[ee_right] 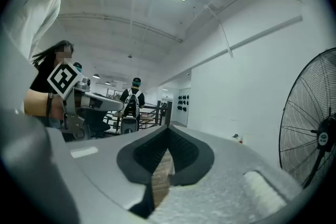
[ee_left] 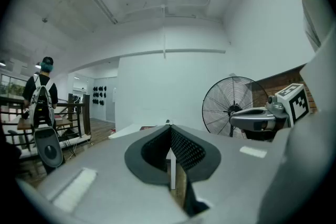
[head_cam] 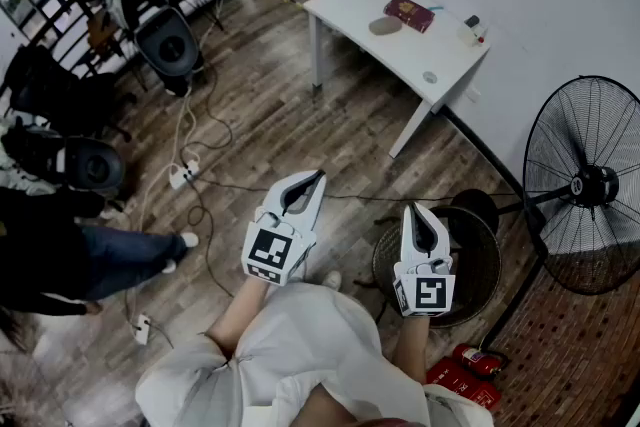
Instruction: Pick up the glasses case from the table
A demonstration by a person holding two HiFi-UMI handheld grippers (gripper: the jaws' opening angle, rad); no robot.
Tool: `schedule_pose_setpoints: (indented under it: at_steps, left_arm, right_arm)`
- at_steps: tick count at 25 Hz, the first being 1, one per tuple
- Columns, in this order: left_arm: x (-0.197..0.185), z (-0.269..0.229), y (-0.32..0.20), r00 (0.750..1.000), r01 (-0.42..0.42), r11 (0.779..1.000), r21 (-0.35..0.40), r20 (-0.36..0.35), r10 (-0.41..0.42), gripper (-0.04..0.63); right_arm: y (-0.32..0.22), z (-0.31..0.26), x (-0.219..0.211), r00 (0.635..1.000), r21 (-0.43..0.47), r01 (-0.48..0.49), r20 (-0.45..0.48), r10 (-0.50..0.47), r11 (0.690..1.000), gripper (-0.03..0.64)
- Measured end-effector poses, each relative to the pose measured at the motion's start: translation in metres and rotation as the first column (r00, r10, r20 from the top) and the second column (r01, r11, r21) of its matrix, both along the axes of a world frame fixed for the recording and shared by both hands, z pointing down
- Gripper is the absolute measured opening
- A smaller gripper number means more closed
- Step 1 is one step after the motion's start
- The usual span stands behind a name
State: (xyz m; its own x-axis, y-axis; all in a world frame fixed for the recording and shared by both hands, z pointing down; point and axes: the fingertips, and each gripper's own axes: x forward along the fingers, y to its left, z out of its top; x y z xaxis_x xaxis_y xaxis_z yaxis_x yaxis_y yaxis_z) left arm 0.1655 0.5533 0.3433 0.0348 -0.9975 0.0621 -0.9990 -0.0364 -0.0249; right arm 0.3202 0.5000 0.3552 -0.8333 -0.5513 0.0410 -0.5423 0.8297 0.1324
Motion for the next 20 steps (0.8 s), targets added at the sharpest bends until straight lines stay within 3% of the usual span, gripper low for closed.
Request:
schedule_pose_setpoints:
  at_steps: [10, 20]
  left_arm:
    - [0.037, 0.010, -0.006, 1.000, 0.017, 0.999, -0.028, 0.005, -0.017, 0.018]
    - [0.013, 0.013, -0.053, 1.000, 0.024, 1.000, -0.015, 0.004, -0.024, 0.018]
  right_arm:
    - [-0.010, 0.009, 0.024, 0.999, -0.030, 0.024, 0.033, -0.023, 0.999, 0.005]
    - [-0.055, 0.015, -0.003, 0.999, -0.031, 0.040, 0.027, -0.039, 0.999, 0.005]
